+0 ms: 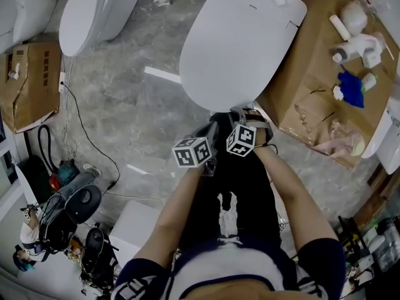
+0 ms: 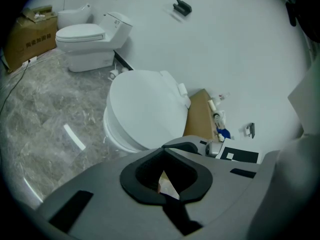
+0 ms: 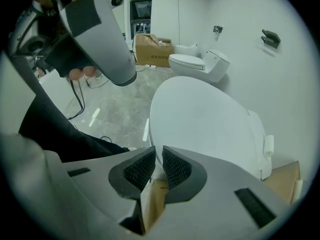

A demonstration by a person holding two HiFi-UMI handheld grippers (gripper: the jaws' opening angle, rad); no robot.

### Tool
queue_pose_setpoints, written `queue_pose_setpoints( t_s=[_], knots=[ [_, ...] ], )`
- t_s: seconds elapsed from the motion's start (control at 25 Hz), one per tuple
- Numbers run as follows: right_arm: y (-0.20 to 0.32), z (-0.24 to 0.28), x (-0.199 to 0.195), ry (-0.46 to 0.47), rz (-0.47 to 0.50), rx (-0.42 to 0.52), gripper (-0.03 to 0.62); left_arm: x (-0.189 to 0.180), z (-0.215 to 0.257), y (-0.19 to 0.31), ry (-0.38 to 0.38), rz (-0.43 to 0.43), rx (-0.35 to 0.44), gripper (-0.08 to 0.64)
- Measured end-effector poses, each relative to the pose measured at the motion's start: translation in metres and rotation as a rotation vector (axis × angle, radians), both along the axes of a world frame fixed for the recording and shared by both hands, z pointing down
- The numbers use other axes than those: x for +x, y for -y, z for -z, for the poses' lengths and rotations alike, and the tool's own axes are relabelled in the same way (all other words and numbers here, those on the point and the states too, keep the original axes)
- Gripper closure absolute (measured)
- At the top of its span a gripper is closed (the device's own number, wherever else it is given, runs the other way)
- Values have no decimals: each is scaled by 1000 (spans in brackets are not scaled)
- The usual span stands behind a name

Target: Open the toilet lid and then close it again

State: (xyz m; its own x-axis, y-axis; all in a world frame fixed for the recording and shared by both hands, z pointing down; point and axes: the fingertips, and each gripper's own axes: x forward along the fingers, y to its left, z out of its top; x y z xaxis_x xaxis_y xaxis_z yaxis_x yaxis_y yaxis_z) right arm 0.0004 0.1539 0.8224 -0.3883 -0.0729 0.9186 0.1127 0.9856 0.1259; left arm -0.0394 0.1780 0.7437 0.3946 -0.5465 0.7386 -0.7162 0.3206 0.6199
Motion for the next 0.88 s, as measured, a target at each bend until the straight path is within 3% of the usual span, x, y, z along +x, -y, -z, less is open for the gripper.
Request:
queue_pose_setpoints(
  t_s=[0.88],
  knots=[
    [-9,-86,-3,-84,-3,-68,557,-3,-37,-6,-37,13,-39,554]
  ],
)
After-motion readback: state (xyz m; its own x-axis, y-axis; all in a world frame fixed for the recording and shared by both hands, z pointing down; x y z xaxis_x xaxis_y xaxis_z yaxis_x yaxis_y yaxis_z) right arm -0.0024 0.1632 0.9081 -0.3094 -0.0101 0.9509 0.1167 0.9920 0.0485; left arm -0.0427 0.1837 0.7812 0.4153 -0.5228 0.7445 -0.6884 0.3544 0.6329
